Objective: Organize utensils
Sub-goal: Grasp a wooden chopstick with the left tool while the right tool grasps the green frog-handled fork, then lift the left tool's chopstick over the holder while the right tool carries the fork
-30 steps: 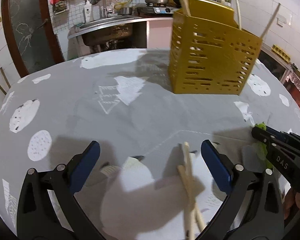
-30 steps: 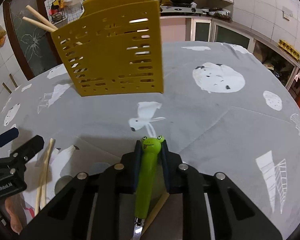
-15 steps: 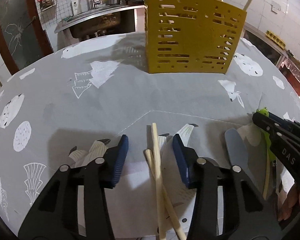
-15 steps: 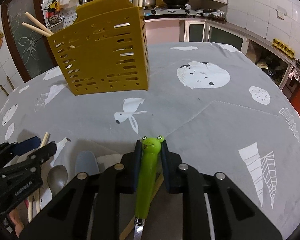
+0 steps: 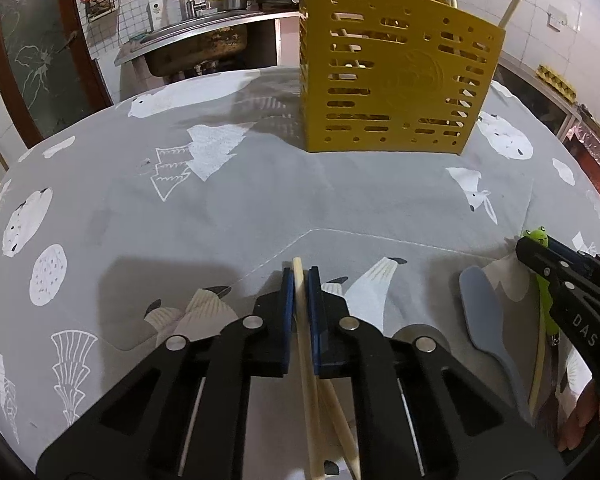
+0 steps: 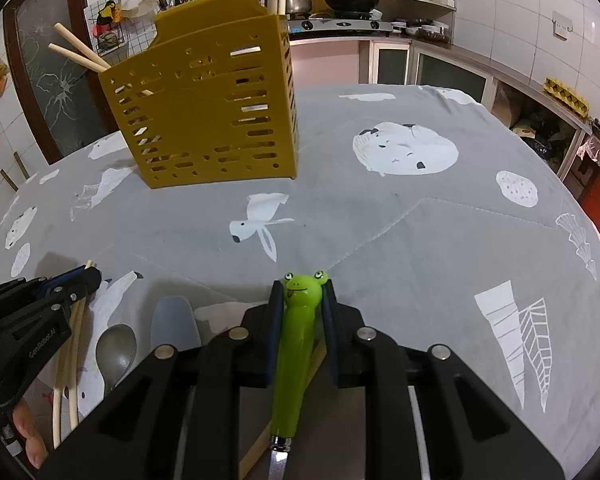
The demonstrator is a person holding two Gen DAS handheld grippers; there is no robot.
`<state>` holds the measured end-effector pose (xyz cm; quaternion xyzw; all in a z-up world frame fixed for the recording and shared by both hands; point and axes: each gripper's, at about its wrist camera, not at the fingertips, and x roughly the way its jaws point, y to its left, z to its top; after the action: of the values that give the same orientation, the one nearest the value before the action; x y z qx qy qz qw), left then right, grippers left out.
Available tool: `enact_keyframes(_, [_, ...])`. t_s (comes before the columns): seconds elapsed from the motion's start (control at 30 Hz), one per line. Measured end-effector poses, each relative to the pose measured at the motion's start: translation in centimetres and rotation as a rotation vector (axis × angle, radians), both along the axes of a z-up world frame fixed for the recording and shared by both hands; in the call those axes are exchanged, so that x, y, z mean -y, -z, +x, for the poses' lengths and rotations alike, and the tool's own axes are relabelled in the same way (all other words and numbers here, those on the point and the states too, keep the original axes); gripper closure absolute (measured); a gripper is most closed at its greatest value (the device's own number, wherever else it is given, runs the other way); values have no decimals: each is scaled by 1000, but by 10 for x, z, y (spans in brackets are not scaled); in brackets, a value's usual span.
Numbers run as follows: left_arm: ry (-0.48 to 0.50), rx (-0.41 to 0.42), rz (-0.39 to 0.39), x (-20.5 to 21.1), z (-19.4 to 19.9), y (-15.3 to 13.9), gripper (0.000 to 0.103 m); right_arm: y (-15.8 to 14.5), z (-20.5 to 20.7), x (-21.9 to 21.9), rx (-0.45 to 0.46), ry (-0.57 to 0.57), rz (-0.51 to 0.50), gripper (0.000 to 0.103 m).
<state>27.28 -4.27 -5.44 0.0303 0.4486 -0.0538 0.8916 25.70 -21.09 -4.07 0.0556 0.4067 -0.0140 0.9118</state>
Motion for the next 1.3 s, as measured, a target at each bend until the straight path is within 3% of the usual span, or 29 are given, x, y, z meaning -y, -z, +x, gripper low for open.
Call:
enact_keyframes(0.27, [-1, 48, 20, -1, -4, -11, 98, -8, -2, -1, 22, -2, 1, 84])
enact_keyframes(0.6, [-7, 158, 11, -5, -10, -50, 99, -27, -4, 4, 76, 5, -8, 84])
enact_keyframes(1.3, [-22, 448, -34, -17, -35, -139, 99, -100, -28, -4, 370, -18, -77, 84])
